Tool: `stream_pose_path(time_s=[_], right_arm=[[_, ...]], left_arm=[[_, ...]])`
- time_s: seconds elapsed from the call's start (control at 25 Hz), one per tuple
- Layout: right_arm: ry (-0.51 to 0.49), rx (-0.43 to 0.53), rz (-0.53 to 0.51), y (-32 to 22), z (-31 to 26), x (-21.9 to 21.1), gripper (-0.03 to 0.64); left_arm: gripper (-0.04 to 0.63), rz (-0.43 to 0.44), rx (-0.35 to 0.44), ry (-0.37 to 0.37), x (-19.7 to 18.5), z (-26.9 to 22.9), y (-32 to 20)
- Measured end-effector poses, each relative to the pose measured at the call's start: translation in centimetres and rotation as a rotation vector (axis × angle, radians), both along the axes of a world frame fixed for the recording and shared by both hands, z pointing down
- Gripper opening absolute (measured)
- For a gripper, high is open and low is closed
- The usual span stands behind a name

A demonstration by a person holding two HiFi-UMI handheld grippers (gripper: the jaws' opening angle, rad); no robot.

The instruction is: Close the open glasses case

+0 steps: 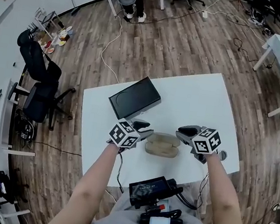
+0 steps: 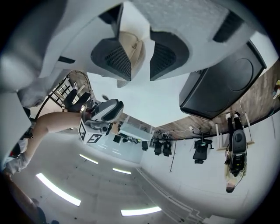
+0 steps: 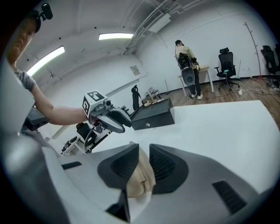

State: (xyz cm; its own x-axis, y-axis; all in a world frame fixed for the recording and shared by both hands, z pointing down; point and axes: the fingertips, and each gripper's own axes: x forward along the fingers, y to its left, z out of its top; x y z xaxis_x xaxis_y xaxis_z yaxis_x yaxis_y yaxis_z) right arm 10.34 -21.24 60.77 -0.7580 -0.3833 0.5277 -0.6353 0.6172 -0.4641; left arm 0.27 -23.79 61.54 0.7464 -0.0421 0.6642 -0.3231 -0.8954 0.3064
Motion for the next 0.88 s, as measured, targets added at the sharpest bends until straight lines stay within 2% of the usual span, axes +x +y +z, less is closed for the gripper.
stream_pose_path(time_s=[0.28, 0.48, 0.68, 0.88], right_arm=[[0.115, -0.121, -0.041, -0.9, 4.4, 0.5, 0.094], [0.106, -0.175, -0.071, -0.6, 5.4, -0.1, 0.1], [0.093, -0.179, -0.128, 0.8, 4.8, -1.0, 0.106], [0.128, -0.155, -0.182, 2.2, 4.5, -1.3, 0.106]], left_arm=[[0.121, 0.022, -0.081, -0.073, 1.1, 3.2, -1.5], [0.121, 0.045, -0.144, -0.077, 1.5, 4.6, -1.1], [0.121, 0.085, -0.137, -0.062, 1.1, 4.2, 0.3], [0.12, 0.129, -0.112, -0.091, 1.1, 4.0, 1.8]])
